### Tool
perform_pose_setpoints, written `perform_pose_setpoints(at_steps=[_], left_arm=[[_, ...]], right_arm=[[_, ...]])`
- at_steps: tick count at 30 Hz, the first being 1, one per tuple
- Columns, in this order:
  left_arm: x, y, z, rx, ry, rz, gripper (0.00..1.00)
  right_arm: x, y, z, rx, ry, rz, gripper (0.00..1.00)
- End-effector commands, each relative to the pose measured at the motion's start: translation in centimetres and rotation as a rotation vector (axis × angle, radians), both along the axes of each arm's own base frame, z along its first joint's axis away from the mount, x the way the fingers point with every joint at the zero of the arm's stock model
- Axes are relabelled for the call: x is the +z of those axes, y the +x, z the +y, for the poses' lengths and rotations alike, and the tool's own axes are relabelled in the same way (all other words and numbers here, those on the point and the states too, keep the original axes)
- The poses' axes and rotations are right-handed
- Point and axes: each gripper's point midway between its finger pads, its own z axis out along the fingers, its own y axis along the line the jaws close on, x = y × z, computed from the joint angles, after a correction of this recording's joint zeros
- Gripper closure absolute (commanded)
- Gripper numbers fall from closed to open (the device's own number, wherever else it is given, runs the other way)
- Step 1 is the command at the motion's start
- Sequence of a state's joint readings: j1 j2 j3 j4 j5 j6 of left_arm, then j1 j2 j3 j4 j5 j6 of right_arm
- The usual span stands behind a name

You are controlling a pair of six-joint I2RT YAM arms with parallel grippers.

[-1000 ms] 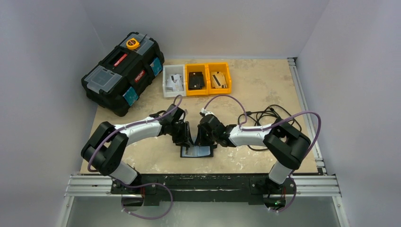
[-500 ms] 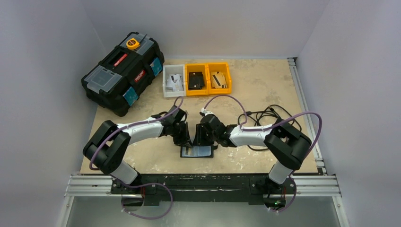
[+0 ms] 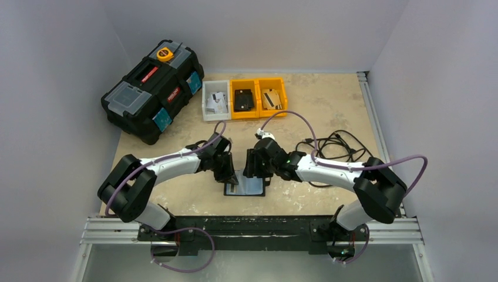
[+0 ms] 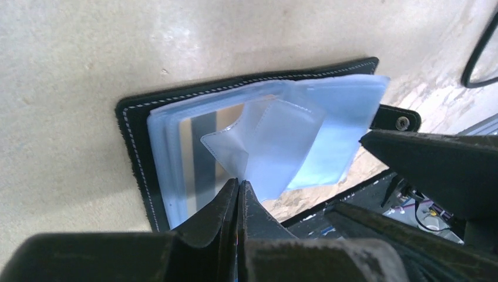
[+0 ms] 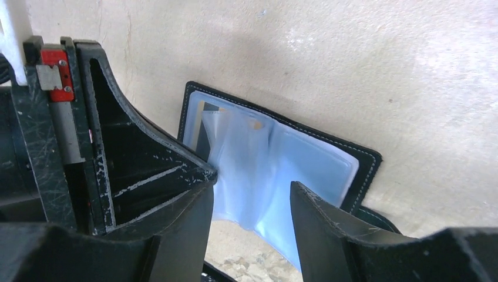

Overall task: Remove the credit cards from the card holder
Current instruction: Remove the credit card from the card holder.

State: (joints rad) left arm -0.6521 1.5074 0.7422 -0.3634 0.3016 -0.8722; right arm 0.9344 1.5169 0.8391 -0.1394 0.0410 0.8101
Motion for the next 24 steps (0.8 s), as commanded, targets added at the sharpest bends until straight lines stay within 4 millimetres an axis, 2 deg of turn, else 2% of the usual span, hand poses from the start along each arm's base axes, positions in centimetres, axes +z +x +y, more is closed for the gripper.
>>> perform_pose_setpoints(at_steps=[1, 5, 16, 24], left_arm=[[2.1, 0.0, -1.4, -0.036, -0.059, -0.061, 1.0], [3.2, 0.0, -2.7, -0.064, -0.091, -0.08, 0.96], [4.1, 0.7, -7.2, -0.122, -0.174, -0.098, 0.66], [3.2, 1.3, -9.6, -0.137, -0.201, -0.054, 0.59]], right_arm=[[1.6, 0.7, -1.4, -0.048, -0.017, -0.044, 0.49], [2.2, 0.7, -2.0, -0.066, -0.01, -0.053, 0.48], [2.9, 0.4, -3.7, -0.106, -0.012, -0.067, 0.48], [3.4, 0.2, -5.9, -0.178, -0.027, -0.081, 0.48]])
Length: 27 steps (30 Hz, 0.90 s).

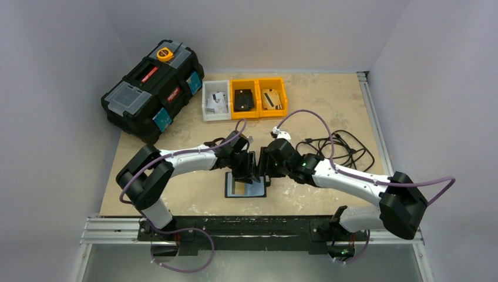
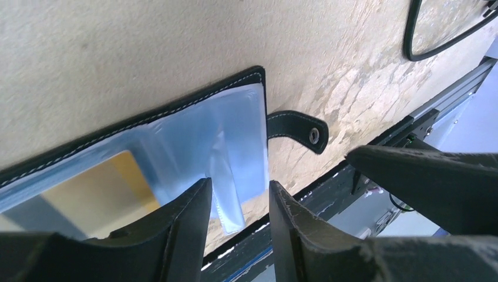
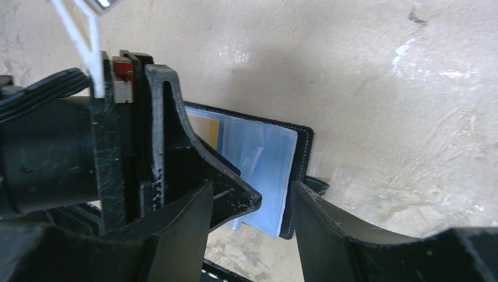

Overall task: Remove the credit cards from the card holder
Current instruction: Remove the credit card from the card holder.

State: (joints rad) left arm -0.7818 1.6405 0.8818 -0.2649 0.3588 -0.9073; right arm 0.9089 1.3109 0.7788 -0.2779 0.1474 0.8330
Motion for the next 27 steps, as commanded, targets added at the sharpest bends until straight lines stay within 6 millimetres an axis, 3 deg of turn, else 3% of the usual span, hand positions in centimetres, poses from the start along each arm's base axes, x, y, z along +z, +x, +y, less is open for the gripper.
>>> perform_pose_setpoints(at_steps=[1, 9, 19, 27], left_arm=[[1.7, 1.2, -2.9, -0.011, -0.095, -0.017, 0.58], [2.7, 1.4, -3.5, -0.022, -0.116, -0.029, 0.48], [6.5, 1.3, -3.1, -0.036, -0.146, -0.09, 0.28], [9.1, 1.4, -3.0, -0.045, -0.181, -0.131, 0.19]], right_arm=[[0.9, 0.2, -1.5, -0.072, 0.006, -0.028, 0.48], [2.2, 0.1, -2.5, -0.109, 0.034, -0.054, 0.48], [5.0, 0.2, -1.7, -0.095, 0.103, -0.086, 0.49], [5.0, 0.2, -1.7, -0.096, 0.106, -0.08, 0.49]])
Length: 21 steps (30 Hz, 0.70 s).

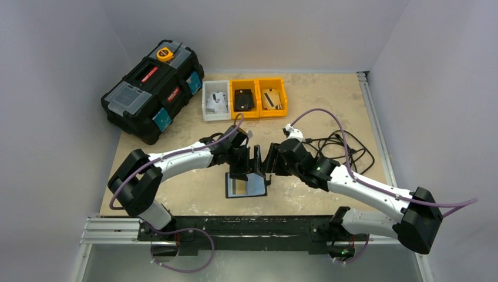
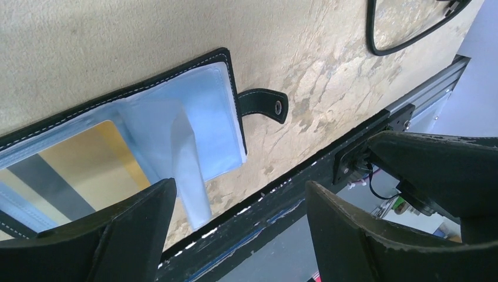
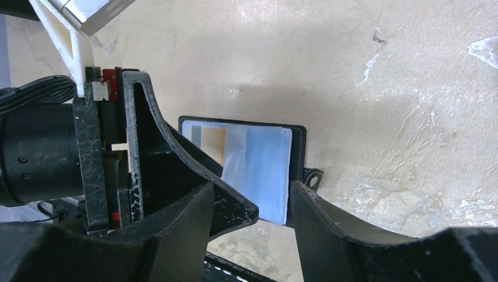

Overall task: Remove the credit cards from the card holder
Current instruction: Remove the credit card from the card holder.

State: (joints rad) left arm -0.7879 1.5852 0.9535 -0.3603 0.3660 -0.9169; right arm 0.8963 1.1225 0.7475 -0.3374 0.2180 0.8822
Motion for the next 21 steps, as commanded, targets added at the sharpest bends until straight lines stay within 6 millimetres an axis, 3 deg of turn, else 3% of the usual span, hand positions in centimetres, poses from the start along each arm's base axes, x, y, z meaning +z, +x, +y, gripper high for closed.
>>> perform_pose_setpoints(at_steps=[1, 8, 11, 14, 21], left_arm=[[5.9, 1.2, -2.4, -0.045, -0.16, -0.121, 0.19], [7.1, 0.9, -4.4, -0.096, -0.268, -0.077, 0.17], [7.1, 1.2, -4.1, -0.077, -0.244, -0.083, 0.18], [6.0, 2.3, -1.3, 0.019, -0.112, -0.103, 0.19], [2.9, 3.4, 6.7, 0.186, 0.053, -0.082, 0.35]], right_arm=[[1.2, 0.1, 0.6, 0.0, 0.032, -0.006, 0.49], [1.9, -0.1, 0.5, 0.003, 0.044, -0.011, 0.49], [2.3, -0.1, 0.3, 0.003, 0.049, -0.024, 0.49], [2.3, 0.1, 0.3, 0.007, 0.028, -0.032, 0.48], [1.2, -0.7, 3.7, 0.09, 0.117, 0.014, 0.5]])
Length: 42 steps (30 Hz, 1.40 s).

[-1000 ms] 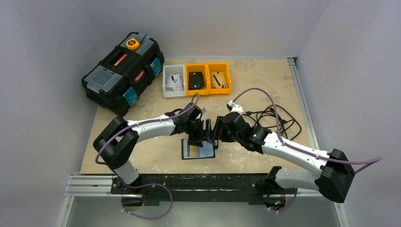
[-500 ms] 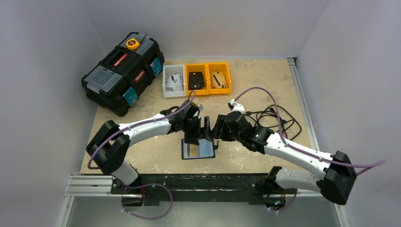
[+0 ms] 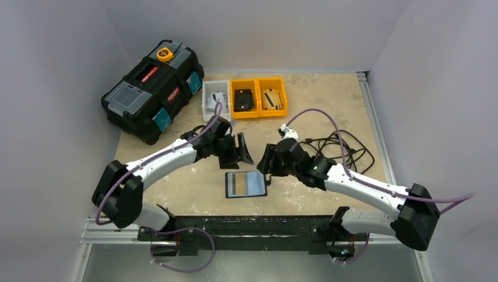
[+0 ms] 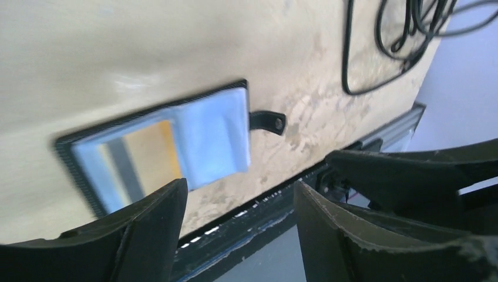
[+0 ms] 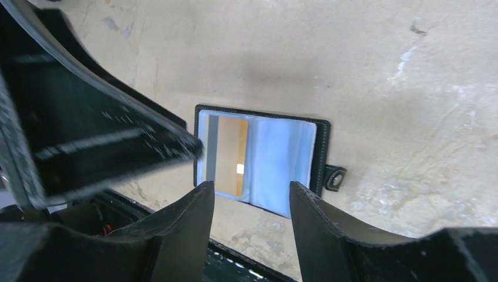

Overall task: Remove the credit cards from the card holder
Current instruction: Remove the credit card from the card holder.

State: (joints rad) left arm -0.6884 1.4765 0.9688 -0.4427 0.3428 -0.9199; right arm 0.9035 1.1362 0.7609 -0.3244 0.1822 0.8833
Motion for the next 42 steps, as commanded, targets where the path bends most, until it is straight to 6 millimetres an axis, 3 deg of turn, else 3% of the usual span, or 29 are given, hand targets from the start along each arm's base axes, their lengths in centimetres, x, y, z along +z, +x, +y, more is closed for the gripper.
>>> perform_pose_setpoints(at_steps=[1, 5, 9, 17, 25, 37, 42], left_arm=[[-0.6, 0.7, 4.8, 0.088, 0.09, -0.03, 0.41], [-1.8, -0.1, 6.5, 0.096, 0.139, -0.028, 0.64], [-3.0, -0.6, 6.6, 0.092, 0.14, -0.004, 0.8], [-5.6, -1.0, 6.6, 0.08, 0.161, 0.042, 0.96], [-7.8, -1.3, 6.5, 0.079, 0.18, 0.088, 1.0], [-9.9, -2.1, 7.1, 0.094, 0.23, 0.145, 1.0], [-10.1, -2.2, 7.5, 0.104, 0.247, 0.151, 1.0]], right_arm=[[0.7, -0.5, 3.3, 0.067, 0.1, 0.01, 0.51], [-0.2, -0.9, 5.9, 0.127, 0.129, 0.043, 0.53], [-1.8, -1.1, 7.9, 0.165, 0.135, 0.081, 0.55], [-4.2, -0.9, 9.7, 0.19, 0.139, 0.126, 0.58], [-6.4, -1.4, 10.3, 0.209, 0.136, 0.184, 0.6], [-9.3, -1.7, 8.4, 0.168, 0.079, 0.234, 0.6], [-9.5, -1.6, 7.3, 0.138, 0.057, 0.232, 0.6]])
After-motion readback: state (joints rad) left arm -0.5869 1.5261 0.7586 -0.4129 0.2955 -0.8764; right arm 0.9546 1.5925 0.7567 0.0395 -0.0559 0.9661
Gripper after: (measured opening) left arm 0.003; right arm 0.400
